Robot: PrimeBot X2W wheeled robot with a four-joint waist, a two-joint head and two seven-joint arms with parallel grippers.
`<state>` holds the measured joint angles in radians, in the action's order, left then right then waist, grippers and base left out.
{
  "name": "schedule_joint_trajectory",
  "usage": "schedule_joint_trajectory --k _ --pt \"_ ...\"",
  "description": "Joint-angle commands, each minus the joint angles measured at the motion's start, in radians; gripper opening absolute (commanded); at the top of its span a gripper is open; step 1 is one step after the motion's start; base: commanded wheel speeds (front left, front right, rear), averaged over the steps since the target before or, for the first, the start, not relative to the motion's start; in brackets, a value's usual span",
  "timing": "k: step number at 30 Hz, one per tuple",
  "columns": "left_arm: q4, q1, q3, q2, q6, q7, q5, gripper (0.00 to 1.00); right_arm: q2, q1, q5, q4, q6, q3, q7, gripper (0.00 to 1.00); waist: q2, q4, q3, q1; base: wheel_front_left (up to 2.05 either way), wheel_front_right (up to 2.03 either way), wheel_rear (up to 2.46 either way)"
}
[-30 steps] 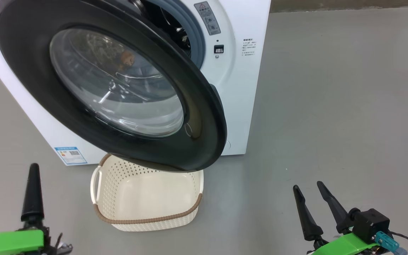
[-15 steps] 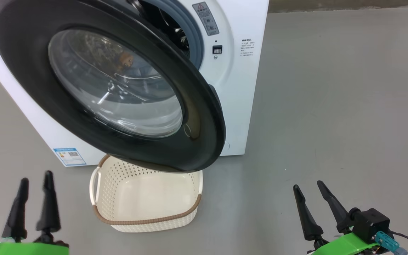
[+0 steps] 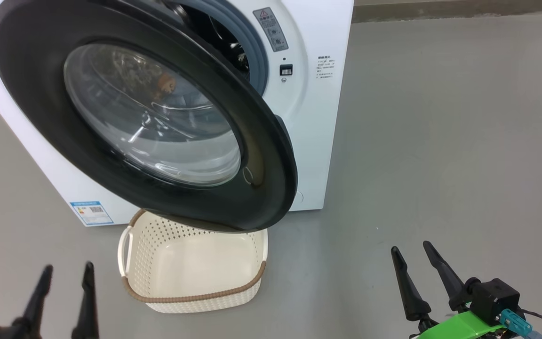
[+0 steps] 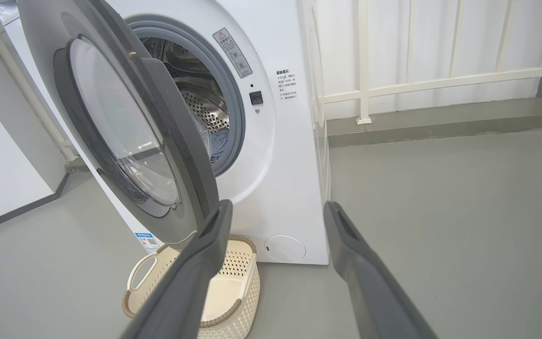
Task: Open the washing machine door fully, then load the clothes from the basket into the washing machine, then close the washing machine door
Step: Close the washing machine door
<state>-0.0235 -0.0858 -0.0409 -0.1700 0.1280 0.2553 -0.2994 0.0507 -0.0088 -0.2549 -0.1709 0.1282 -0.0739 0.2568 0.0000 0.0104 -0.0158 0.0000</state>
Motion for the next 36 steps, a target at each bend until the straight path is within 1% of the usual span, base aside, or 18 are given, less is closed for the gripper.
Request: schedule_joint_trajectory --k 1,6,9,15,36 --pt "0.019 0.014 -0.034 -0.015 0.003 0.006 0.015 1.0 0.0 -0.007 0.008 0.029 0.003 -0.021 0.005 1.0 0.0 -0.002 0.002 0.0 0.0 0.0 0.0" --pt "-0.006 -0.028 -0.004 -0.004 0.003 0.006 0.048 1.0 -0.001 0.001 0.021 0.035 0.003 -0.019 0.005 1.0 0.0 -0.008 0.01 0.0 0.0 0.0 0.0" --pt "-0.029 -0.03 -0.011 0.017 0.003 0.006 0.062 1.0 -0.001 0.003 0.033 0.041 0.003 -0.019 0.005 1.0 0.0 -0.009 0.015 0.0 0.0 0.0 0.0" --pt "-0.059 -0.029 -0.029 0.04 0.003 0.006 0.074 1.0 -0.001 0.005 0.042 0.052 0.003 -0.017 0.005 1.0 0.0 -0.012 0.019 0.0 0.0 0.0 0.0" --pt "-0.045 -0.017 -0.056 0.072 0.003 0.006 0.068 1.0 -0.001 0.007 0.051 0.054 0.003 -0.01 0.005 1.0 0.0 -0.009 0.019 0.0 0.0 0.0 0.0"
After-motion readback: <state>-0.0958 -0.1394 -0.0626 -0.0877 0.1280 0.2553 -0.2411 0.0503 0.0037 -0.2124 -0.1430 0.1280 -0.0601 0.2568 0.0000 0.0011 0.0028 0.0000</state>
